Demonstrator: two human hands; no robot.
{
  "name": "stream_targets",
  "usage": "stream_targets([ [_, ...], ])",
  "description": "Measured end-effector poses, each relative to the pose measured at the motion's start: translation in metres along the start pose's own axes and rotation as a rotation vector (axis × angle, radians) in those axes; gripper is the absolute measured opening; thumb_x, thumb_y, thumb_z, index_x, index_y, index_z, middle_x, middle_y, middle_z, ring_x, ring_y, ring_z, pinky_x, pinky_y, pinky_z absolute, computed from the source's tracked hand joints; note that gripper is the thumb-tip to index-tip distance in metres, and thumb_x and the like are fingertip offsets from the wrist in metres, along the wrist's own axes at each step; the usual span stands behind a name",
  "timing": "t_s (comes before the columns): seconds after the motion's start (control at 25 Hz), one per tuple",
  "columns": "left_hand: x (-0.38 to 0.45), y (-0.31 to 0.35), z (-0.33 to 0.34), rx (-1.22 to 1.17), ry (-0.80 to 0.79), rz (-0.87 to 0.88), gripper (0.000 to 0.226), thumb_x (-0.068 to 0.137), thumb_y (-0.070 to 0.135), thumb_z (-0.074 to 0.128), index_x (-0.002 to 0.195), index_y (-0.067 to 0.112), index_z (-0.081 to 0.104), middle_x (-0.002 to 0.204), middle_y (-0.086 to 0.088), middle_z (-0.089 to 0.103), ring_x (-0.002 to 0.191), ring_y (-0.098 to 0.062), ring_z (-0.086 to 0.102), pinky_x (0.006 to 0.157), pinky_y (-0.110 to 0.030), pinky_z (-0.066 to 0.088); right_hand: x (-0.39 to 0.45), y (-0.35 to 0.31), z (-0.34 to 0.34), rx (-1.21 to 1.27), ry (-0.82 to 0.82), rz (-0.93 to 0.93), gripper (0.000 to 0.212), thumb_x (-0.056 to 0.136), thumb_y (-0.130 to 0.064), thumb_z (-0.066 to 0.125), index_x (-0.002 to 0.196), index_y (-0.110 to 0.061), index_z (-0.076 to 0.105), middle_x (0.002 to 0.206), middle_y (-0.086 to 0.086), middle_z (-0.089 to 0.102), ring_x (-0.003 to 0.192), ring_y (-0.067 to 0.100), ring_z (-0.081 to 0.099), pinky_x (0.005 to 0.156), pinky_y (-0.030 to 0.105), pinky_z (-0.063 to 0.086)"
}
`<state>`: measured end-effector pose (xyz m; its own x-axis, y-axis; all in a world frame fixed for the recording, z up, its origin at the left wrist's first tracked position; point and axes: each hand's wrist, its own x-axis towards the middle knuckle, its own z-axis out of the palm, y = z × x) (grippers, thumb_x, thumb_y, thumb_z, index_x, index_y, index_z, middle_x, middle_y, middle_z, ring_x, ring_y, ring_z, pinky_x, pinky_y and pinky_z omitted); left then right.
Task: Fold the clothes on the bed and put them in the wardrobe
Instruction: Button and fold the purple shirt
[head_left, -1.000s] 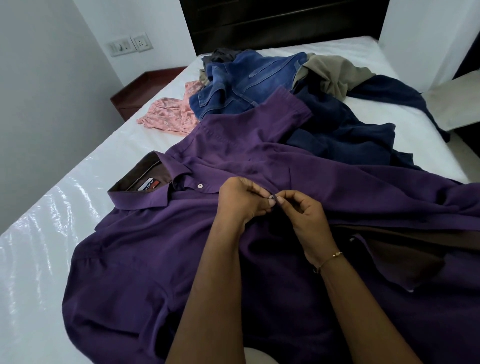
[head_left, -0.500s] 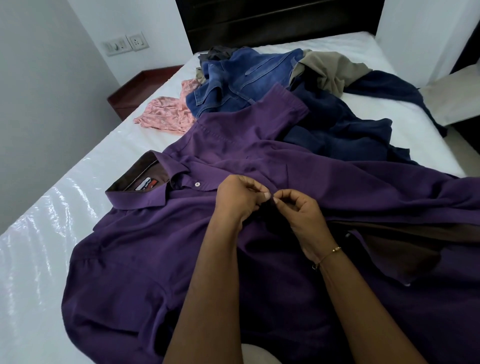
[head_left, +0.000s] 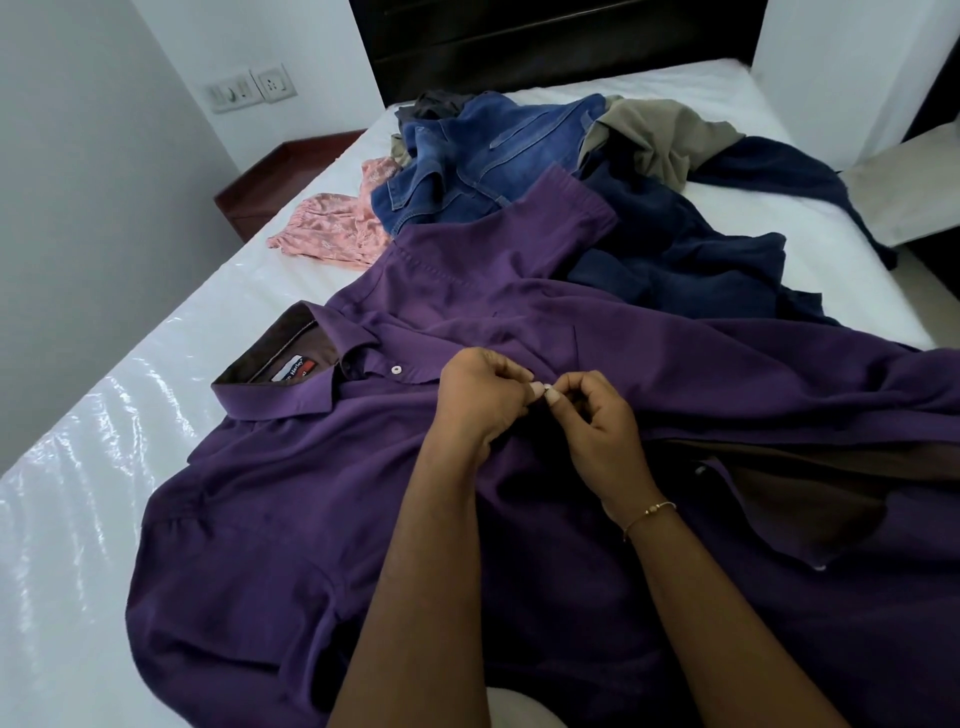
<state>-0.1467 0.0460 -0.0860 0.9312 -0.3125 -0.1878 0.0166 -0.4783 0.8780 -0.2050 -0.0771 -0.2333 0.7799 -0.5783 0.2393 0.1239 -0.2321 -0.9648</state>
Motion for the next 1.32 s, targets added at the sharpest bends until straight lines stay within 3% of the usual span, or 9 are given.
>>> stream_targets([
  [0.08,0.001,0.0,-0.001,-0.018,-0.018,0.002,0.01,0.086,0.003,0.083,0.091,0.002,0.074,0.078,-0.009,0.073,0.069,-0.016,0.069,0.076,-0.031,0.064,0.0,-0.004,0.0,0.064,-0.011,-0.012,0.012,0.124,-0.003,0.078,0.116,0.004,0.085,0.119,0.019,0.075,0.094,0.002,0.067,0.095,0.033,0.064],
  [0.2,0.003,-0.002,-0.001,0.013,-0.051,0.062,0.01,0.09,0.001,0.078,0.095,0.002,0.07,0.078,-0.008,0.072,0.069,-0.016,0.068,0.073,-0.032,0.064,-0.004,-0.013,-0.003,0.019,0.008,-0.075,0.01,0.123,0.0,0.079,0.115,0.004,0.084,0.116,0.014,0.073,0.096,0.0,0.066,0.093,0.006,0.063],
  [0.28,0.006,-0.003,0.001,0.054,0.01,0.073,0.009,0.093,-0.004,0.067,0.094,0.004,0.066,0.077,-0.01,0.07,0.065,-0.017,0.068,0.069,-0.035,0.064,-0.004,-0.016,-0.006,-0.097,0.028,-0.153,0.007,0.119,0.001,0.083,0.113,0.0,0.085,0.114,0.008,0.073,0.096,0.004,0.068,0.092,-0.001,0.06],
  [0.48,0.015,-0.005,0.007,0.083,0.187,0.114,0.02,0.095,-0.003,0.048,0.089,0.01,0.061,0.073,-0.009,0.066,0.052,-0.023,0.057,0.052,-0.034,0.055,-0.013,-0.015,-0.015,-0.473,0.031,-0.309,0.019,0.101,-0.009,0.093,0.117,-0.013,0.085,0.113,-0.002,0.078,0.105,0.018,0.066,0.093,0.041,0.059],
  [0.6,0.015,-0.006,0.013,0.004,0.217,0.128,0.031,0.096,-0.004,0.044,0.088,0.01,0.07,0.069,-0.01,0.066,0.053,-0.024,0.056,0.05,-0.034,0.052,-0.025,-0.004,-0.023,-0.663,0.025,-0.345,0.022,0.102,-0.016,0.092,0.124,-0.018,0.087,0.117,-0.003,0.081,0.108,0.023,0.067,0.089,0.054,0.068],
  [0.8,0.011,-0.004,0.028,-0.218,0.138,0.089,0.023,0.093,0.0,0.063,0.094,0.016,0.079,0.077,-0.002,0.073,0.074,-0.018,0.069,0.072,-0.027,0.054,-0.02,0.008,-0.082,-0.605,0.058,-0.241,0.008,0.121,-0.018,0.083,0.121,-0.015,0.09,0.113,-0.001,0.084,0.104,0.018,0.072,0.095,0.057,0.072],
  [0.96,-0.006,-0.016,0.05,0.191,0.237,0.251,0.013,0.079,0.025,0.083,0.086,0.029,0.073,0.079,0.01,0.072,0.08,-0.009,0.068,0.076,-0.026,0.051,0.011,-0.007,-0.119,-0.586,0.114,-0.18,0.01,0.119,-0.018,0.085,0.118,-0.011,0.092,0.114,0.003,0.085,0.104,0.017,0.074,0.098,0.053,0.076],
  [1.08,-0.016,-0.038,0.08,0.482,0.137,0.256,0.009,0.083,0.023,0.071,0.083,0.029,0.078,0.086,0.005,0.076,0.083,-0.018,0.071,0.076,-0.033,0.056,0.024,-0.007,-0.117,-0.579,0.085,-0.178,0.009,0.118,-0.019,0.087,0.119,-0.012,0.093,0.116,0.004,0.087,0.105,0.018,0.075,0.102,0.056,0.077],
  [1.32,-0.009,-0.054,0.117,0.728,0.156,0.316,0.031,0.094,0.012,0.047,0.11,0.011,0.073,0.111,-0.009,0.071,0.1,-0.03,0.07,0.087,-0.043,0.058,0.033,0.0,-0.115,-0.396,-0.027,0.038,0.028,0.112,0.005,0.083,0.13,-0.012,0.095,0.128,0.003,0.095,0.116,0.011,0.084,0.123,0.048,0.077],
])
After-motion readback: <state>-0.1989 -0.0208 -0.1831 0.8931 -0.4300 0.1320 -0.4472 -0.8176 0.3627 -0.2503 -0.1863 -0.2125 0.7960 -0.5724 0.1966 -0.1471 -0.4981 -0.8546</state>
